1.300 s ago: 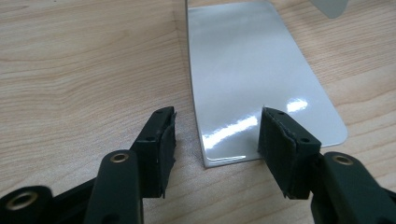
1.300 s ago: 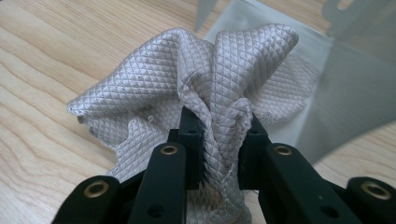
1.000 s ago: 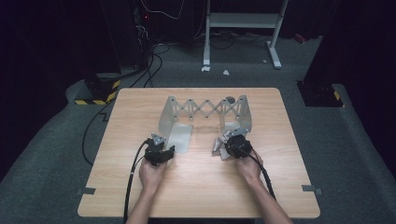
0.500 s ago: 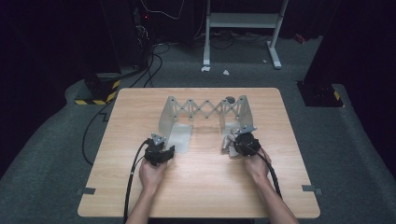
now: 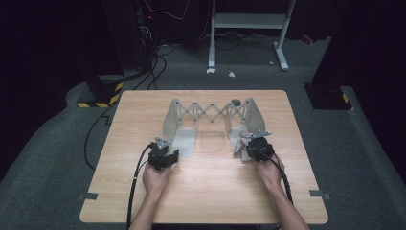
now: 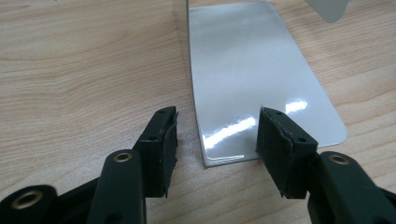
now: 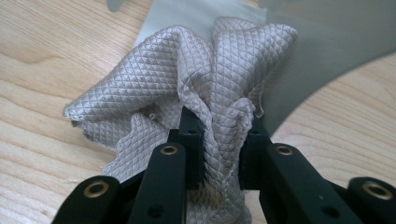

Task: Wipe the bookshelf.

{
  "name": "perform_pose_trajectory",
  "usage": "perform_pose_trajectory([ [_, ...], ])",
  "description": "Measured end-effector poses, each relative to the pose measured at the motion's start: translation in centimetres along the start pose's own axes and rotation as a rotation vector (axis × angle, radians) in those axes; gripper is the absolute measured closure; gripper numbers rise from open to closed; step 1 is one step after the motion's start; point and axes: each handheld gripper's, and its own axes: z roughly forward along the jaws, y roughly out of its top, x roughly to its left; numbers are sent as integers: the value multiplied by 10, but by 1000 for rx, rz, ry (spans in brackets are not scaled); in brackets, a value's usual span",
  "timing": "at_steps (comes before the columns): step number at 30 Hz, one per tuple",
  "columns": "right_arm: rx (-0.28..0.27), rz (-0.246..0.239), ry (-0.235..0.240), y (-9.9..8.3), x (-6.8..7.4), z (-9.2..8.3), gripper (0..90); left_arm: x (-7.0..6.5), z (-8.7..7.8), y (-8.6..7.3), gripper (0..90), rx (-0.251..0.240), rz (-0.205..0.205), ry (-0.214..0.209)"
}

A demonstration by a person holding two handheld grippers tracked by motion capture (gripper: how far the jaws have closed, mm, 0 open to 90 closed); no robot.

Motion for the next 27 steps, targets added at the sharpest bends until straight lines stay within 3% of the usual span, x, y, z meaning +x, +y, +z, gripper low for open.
perform_pose_trajectory([
  [14, -1, -12, 17, 22, 18, 16, 765, 0, 0, 0, 525, -3, 2, -4],
  [27, -3, -9, 24, 37, 22, 17, 763, 0, 0, 0, 563, -5, 1, -6],
])
